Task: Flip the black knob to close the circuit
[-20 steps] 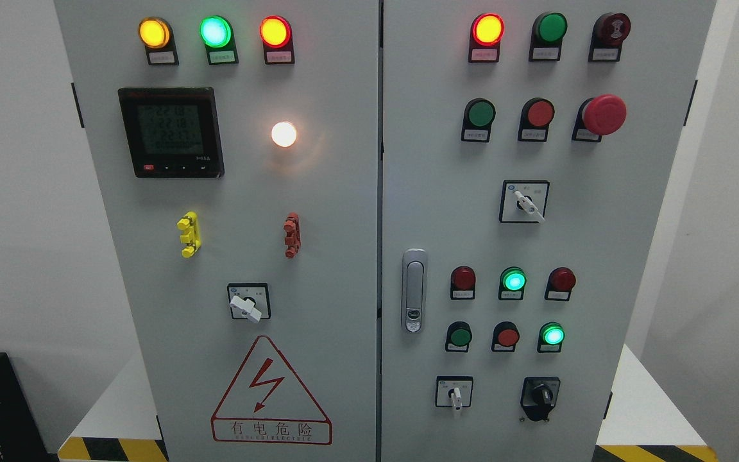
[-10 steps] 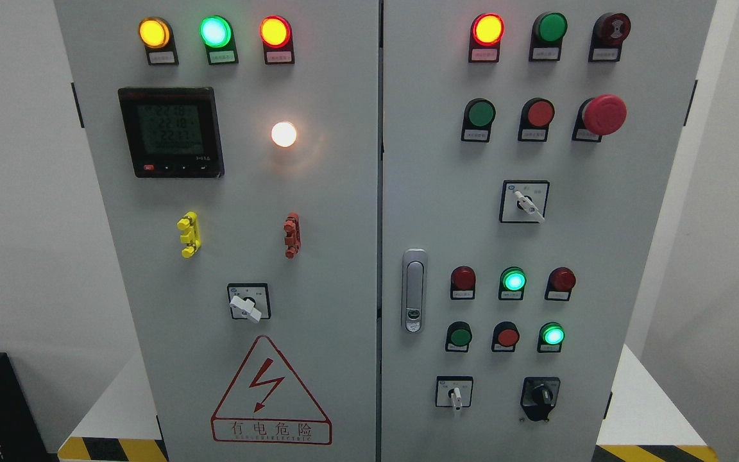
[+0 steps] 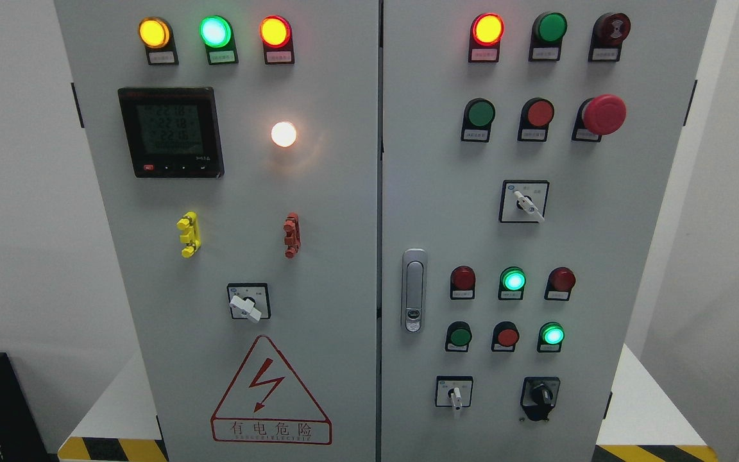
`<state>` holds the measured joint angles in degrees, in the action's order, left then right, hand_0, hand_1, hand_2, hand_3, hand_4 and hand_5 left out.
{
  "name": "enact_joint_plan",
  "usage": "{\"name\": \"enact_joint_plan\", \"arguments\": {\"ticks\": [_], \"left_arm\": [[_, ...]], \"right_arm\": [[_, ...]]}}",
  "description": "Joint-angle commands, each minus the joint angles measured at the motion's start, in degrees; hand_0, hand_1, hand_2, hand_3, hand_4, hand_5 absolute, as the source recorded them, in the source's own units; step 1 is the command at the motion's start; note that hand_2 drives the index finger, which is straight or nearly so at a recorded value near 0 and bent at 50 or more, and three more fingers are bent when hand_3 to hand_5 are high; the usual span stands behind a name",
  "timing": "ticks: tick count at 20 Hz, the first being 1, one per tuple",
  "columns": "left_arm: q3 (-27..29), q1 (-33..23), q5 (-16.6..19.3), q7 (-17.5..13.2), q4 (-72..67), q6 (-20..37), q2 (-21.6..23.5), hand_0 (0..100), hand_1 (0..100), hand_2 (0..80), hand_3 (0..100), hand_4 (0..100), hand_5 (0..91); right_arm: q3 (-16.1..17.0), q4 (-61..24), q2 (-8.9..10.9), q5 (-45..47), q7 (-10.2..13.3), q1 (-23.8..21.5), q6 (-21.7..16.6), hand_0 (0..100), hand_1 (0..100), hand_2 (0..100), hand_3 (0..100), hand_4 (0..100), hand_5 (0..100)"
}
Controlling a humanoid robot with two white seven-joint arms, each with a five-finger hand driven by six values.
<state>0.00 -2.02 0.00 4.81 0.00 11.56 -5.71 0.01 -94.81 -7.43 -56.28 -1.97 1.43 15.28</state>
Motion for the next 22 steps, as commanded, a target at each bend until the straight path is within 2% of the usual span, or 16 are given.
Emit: {"name": "enact_joint_plan", "arguments": {"ticks": [1,6,9,15,17,22], "left_arm": [[-1.23,0.0,1.23,0.02,-1.23,0.04,0.0,12,56,0.0,0,0,0.0],[-1.23,0.0,1.23,-0.07,-1.23,0.04,0.0,12,56,0.0,0,0,0.0],[-1.23,0.0,1.23,-0.06,-1.23,-0.05,0.0,12,56,0.0,0,0,0.0],[-1.23,0.0,1.23,-0.07,-1.23,-0.05,0.0,12,56,0.0,0,0,0.0],[-1.23,0.0,1.23,-0.07,-1.23,0.04,0.0,12,56,0.0,0,0,0.0],[-1.23,0.0,1.23,0.02,-1.23,-0.05,0.0,12,56,0.0,0,0,0.0]], "right_arm": [[2.63,-4.07,-0.31,-1.81,-0.31,2.96,1.06,0,8,80,99,78,80],[4.38,-2.66,-0.4,-3.05,-0.49,5.25,2.55,0,8,80,99,78,80],[5.53,-2.57,-0.4,-6.73,-2.77,5.42,3.17,0,7,80,98,78,80],[8.25,-2.14,-1.01,-8.32,-3.39,7.88,3.7,0,6,80,97,79,80],[8.43,-1.52,-1.01,-8.5,-4.09,8.41,3.7,0,6,80,97,79,80],[9.31,-0.91,-1.1,-10.34,-4.18,9.64,3.7,0,6,80,96,79,81]]}}
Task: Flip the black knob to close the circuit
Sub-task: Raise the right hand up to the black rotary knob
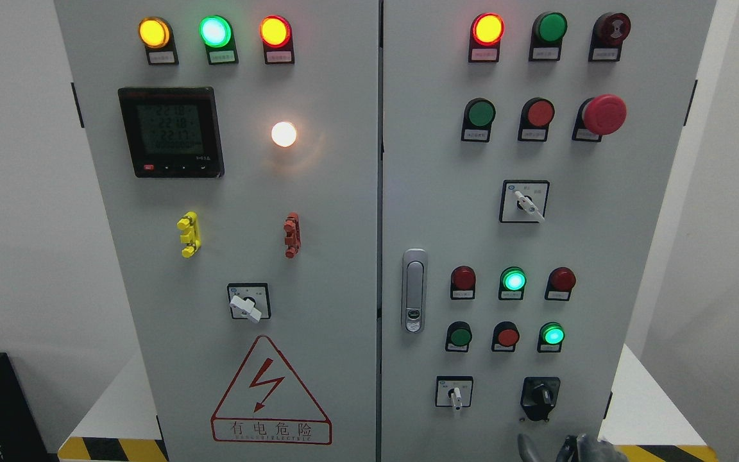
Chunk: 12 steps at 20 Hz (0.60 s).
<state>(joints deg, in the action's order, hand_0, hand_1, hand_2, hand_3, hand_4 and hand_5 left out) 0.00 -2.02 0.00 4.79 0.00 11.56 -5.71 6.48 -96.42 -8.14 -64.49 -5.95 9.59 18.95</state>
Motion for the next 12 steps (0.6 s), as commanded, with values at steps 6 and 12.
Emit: {"name": "enact_joint_plan", "arguments": {"ticks": [6,12], "left_arm": [[-1.23,0.0,1.23,0.05,-1.23,0.04,0.0,12,56,0.0,0,0,0.0],[-1.23,0.0,1.23,-0.04,-1.23,0.04,0.0,12,56,0.0,0,0,0.0]], "right_arm": [[2.93,0.71,-0.38,-5.38,-0.2,2.19,0.12,0,6,80,96,79,81],[2.93,0.71,-0.38,-5.65,-0.29,2.27,0.03,0,6,80,96,79,81]]}}
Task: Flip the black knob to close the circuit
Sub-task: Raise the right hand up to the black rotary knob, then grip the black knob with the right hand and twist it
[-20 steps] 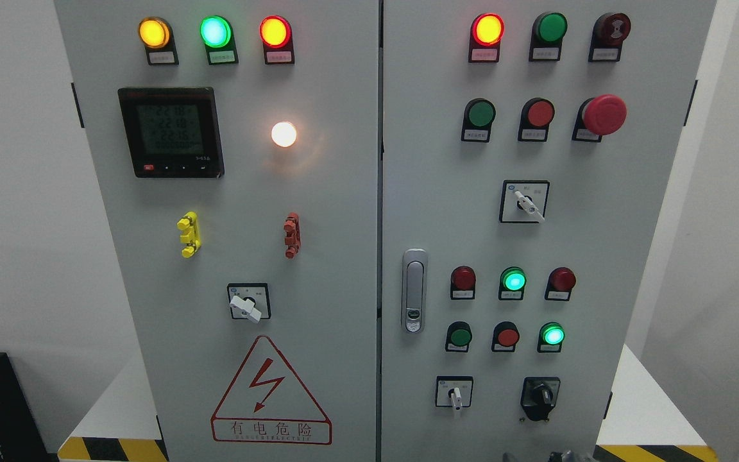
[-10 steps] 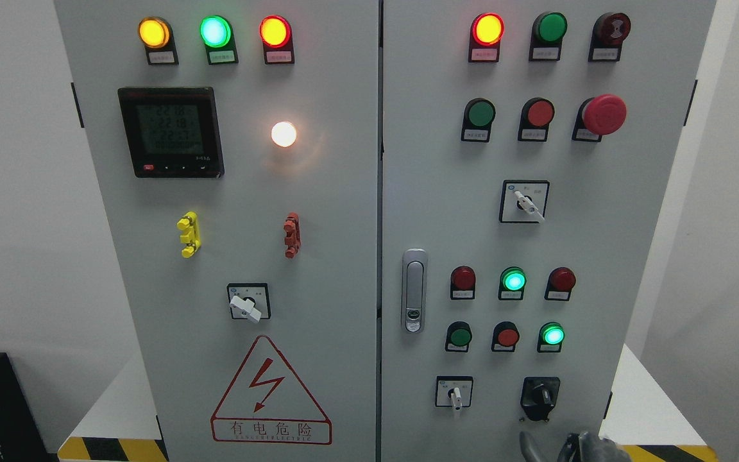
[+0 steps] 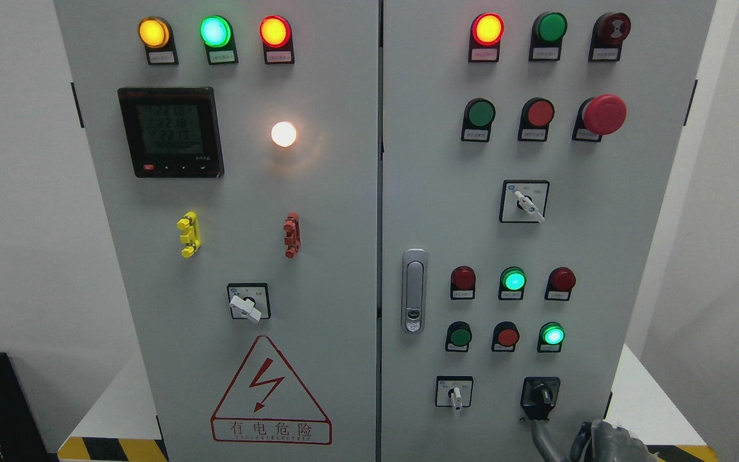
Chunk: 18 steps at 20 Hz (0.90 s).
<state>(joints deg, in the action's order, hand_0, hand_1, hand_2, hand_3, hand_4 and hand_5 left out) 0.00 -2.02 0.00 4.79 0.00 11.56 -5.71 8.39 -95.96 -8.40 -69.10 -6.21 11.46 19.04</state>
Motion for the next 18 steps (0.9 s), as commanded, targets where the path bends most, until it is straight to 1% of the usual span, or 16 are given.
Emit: {"name": "enact_joint_plan", "arguments": {"ticks": [1,7,12,18], "left_arm": [[-1.23,0.0,1.23,0.05,-1.23,0.04,0.0,12,56,0.0,0,0,0.0],[-1.23,0.0,1.23,-0.04,-1.23,0.04,0.0,12,56,0.0,0,0,0.0],[-1.23,0.0,1.23,0.05,-1.23,-0.05,0.0,12,56,0.0,0,0,0.0],[-1.23,0.0,1.23,-0.04,-1.23,-0.05,0.0,12,56,0.0,0,0,0.0]], "right_arm": [[1.01,0.16,-0.21,-1.12,-0.03,0.67,-0.06,0,6,80,96,79,81],[0.83,0.6,-0.39,-1.82,-0.12,1.28,-0.32,0,6,80,96,79,81],[1.01,0.95,-0.39,-1.91,-0.64,2.16,-0.32,0,6,80,96,80,81],[2.06,1.3,-0.48,-2.0,-0.56,2.78,-0.15,0,7,80,96,80,81]]}}
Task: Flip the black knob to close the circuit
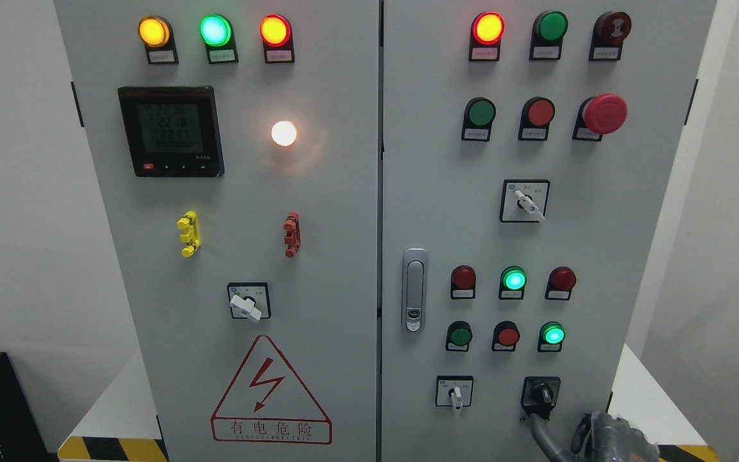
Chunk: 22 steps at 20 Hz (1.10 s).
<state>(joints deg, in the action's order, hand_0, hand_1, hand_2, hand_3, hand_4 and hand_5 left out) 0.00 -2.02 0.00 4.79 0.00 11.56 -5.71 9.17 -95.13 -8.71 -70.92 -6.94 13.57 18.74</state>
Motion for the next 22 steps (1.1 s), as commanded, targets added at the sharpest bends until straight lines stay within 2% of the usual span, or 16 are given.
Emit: {"name": "enact_joint_plan", "arguments": {"ticks": [1,22], "left_arm": [[-1.23,0.0,1.23,-0.04,-1.23,0.04,0.0,12,56,0.0,0,0,0.0],[-1.23,0.0,1.23,0.05,-1.23,-0.05,0.0,12,56,0.0,0,0,0.0]], "right_arm": [[1.38,0.47,-0.08,-0.19,0.18,0.67,0.16,0,7,80,96,80,81],[3.05,0.03,-0.08,-0.1,0.44,0.84,-0.2,0,7,80,96,80,81]]}}
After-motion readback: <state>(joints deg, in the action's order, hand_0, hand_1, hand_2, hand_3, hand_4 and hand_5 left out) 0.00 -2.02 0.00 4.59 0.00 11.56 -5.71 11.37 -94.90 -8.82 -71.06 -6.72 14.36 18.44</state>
